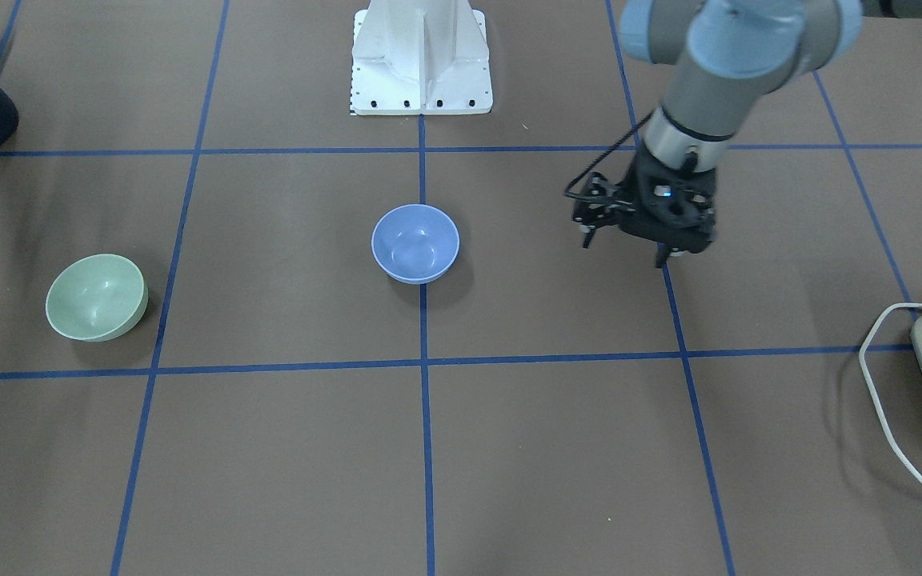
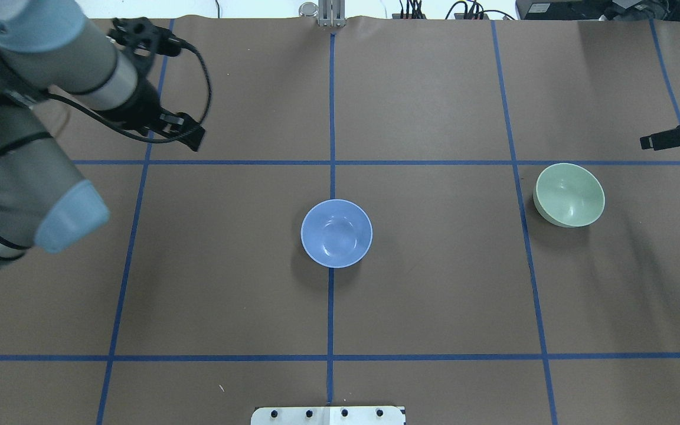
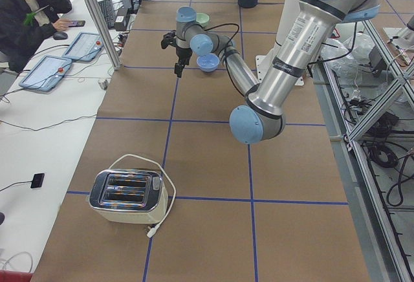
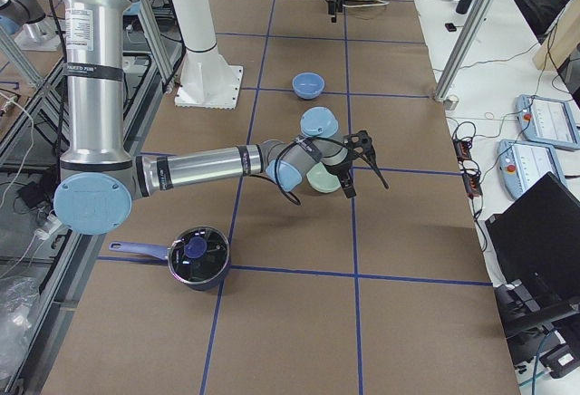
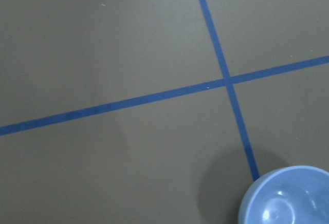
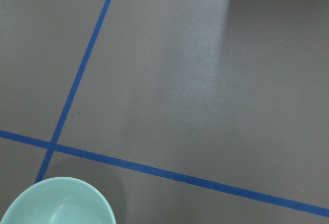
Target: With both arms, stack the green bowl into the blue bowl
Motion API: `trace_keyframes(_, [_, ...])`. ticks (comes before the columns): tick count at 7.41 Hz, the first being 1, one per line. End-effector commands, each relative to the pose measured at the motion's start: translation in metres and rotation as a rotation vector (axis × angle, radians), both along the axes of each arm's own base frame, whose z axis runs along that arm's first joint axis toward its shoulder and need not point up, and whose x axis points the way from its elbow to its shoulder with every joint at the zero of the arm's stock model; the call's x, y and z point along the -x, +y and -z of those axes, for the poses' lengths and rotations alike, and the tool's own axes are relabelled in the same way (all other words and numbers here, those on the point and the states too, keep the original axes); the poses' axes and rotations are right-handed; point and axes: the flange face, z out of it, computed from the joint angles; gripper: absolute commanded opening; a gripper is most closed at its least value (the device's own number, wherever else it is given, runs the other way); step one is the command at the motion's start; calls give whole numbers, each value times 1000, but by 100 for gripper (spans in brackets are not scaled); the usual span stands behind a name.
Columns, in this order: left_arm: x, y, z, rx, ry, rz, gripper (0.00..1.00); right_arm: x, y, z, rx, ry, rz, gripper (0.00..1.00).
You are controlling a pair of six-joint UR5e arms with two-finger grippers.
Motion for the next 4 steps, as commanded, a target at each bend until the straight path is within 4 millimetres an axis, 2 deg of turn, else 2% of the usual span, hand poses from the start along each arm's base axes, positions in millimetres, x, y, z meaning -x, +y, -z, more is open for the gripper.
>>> trace_keyframes(1, [167,-36,-100,-78,-86,-70,98,30,9,-5,2,10,54,99])
trace_keyframes(2, [241,-41,-149,-85,-125,-63,98,47,11,-12,19,17,87,99])
trace_keyframes(3, [306,-38,-207,-54,-141,-55,98,61,7,-9,63,35,112,99])
trace_keyframes(4, [349,-25,-244,-62,-117,-75,98,90,-2,3,98,67,156,99])
